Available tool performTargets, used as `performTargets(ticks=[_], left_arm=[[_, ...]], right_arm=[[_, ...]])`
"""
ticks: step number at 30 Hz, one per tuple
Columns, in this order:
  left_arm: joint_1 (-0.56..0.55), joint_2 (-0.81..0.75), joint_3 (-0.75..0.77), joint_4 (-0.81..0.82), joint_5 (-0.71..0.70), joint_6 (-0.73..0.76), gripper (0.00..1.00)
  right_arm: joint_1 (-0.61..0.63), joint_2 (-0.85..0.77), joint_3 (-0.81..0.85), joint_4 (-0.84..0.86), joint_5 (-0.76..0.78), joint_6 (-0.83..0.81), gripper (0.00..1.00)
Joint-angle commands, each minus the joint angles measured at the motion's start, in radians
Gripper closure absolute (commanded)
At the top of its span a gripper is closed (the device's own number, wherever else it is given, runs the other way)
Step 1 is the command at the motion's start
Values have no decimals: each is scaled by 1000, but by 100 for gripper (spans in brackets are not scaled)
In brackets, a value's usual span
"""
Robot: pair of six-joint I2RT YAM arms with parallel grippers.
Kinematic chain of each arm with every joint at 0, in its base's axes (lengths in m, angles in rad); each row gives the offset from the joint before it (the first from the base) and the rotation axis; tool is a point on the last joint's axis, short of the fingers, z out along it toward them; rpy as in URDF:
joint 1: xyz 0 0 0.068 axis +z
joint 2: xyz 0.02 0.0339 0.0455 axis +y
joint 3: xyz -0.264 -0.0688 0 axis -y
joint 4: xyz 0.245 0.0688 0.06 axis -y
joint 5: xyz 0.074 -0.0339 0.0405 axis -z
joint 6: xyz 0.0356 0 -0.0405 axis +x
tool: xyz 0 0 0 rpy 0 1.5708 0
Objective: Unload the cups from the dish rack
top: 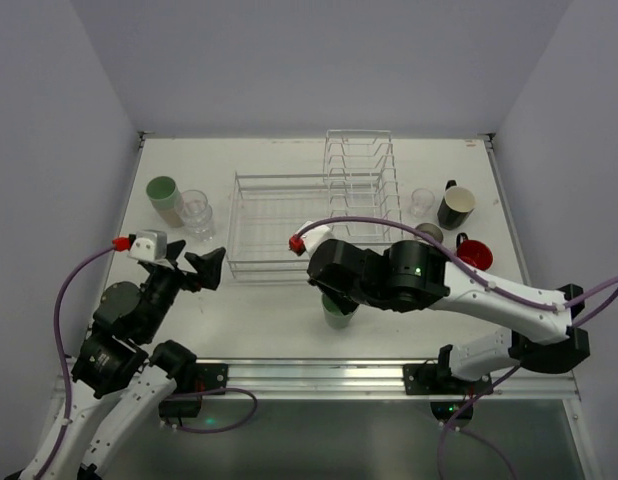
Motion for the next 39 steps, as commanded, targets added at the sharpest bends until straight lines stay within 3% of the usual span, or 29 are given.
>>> performTargets(ticks=[1, 10, 37, 39], left_arm=[[7, -34, -7, 31, -19, 34, 0], [18, -42, -8, 28, 8, 42, 0], [50, -44, -14, 37, 51, 48, 0], [50, -44, -14, 37, 51, 48, 0]], right_arm=[[-2, 51, 70, -128, -5, -62, 100], [-56, 112, 47, -93, -126, -133, 100], [-114, 114, -186, 37, -195, -164, 100], [-117, 117, -196, 53, -192, -168, 94]])
